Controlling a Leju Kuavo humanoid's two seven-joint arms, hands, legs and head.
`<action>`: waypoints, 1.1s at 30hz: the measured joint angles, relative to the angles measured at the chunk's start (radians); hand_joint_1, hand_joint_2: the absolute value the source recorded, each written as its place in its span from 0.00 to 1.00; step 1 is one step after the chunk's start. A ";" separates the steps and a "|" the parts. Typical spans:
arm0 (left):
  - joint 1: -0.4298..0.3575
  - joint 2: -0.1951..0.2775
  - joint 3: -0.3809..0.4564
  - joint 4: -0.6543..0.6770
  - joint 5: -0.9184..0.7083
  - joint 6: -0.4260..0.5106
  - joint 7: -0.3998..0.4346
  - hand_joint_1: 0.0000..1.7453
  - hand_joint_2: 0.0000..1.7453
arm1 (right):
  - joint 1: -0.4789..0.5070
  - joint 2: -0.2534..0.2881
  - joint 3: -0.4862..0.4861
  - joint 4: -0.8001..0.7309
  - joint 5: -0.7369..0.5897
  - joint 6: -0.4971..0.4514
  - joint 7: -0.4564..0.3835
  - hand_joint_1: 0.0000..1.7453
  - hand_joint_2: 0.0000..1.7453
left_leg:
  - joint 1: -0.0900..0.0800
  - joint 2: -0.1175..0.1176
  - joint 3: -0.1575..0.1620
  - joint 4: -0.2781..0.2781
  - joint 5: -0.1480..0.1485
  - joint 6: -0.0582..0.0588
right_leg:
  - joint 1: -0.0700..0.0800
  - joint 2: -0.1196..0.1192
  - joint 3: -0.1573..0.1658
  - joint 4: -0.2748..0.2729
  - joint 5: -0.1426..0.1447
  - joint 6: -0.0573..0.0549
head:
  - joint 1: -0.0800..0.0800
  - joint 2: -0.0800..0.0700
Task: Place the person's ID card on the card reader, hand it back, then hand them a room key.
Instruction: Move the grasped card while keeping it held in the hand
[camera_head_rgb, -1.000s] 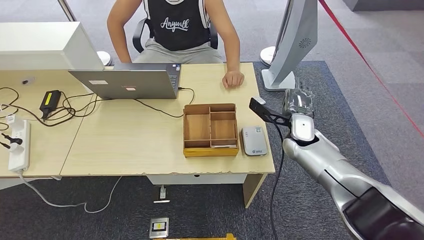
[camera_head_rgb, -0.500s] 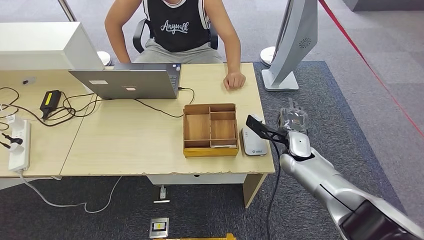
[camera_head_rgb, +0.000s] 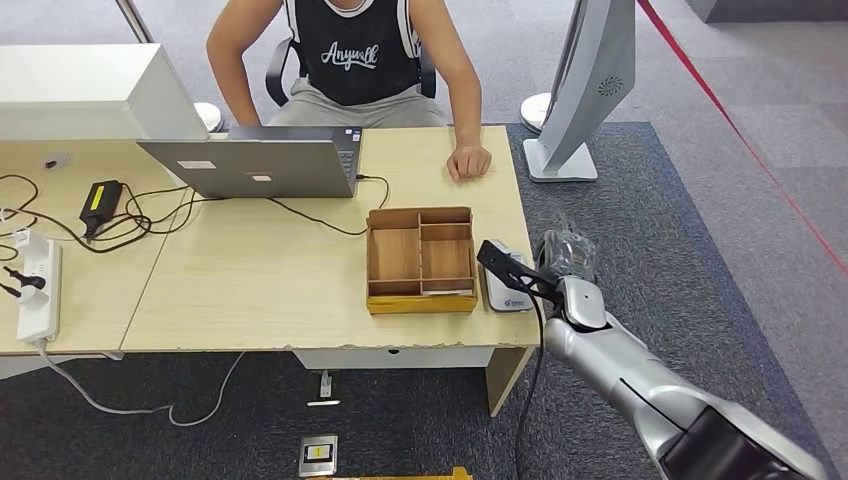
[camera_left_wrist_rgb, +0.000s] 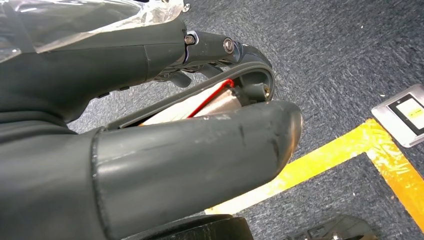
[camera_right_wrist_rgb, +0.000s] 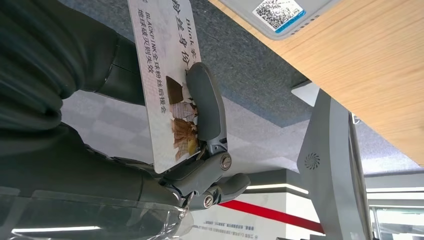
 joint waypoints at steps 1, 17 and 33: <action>0.000 0.000 0.000 0.000 0.000 0.000 0.000 0.00 0.00 | 0.000 0.003 0.000 0.003 -0.001 0.000 0.000 1.00 1.00 | 0.000 0.000 0.000 0.000 0.000 0.000 | 0.000 0.000 0.000 0.000 0.000 0.000 | 0.000 0.000; 0.001 0.000 0.000 0.000 0.006 0.000 -0.003 0.00 0.00 | 0.010 0.052 -0.002 0.045 -0.056 -0.025 -0.030 1.00 1.00 | 0.000 0.000 0.000 0.000 0.000 0.000 | 0.000 0.000 0.000 0.000 0.000 0.000 | 0.000 0.000; 0.002 0.000 0.000 0.000 -0.020 0.000 -0.003 0.00 0.00 | 0.015 0.063 -0.004 0.077 -0.090 -0.040 -0.034 1.00 1.00 | 0.000 0.001 0.001 0.000 0.000 0.000 | 0.000 0.000 0.001 0.000 0.000 0.000 | 0.000 0.000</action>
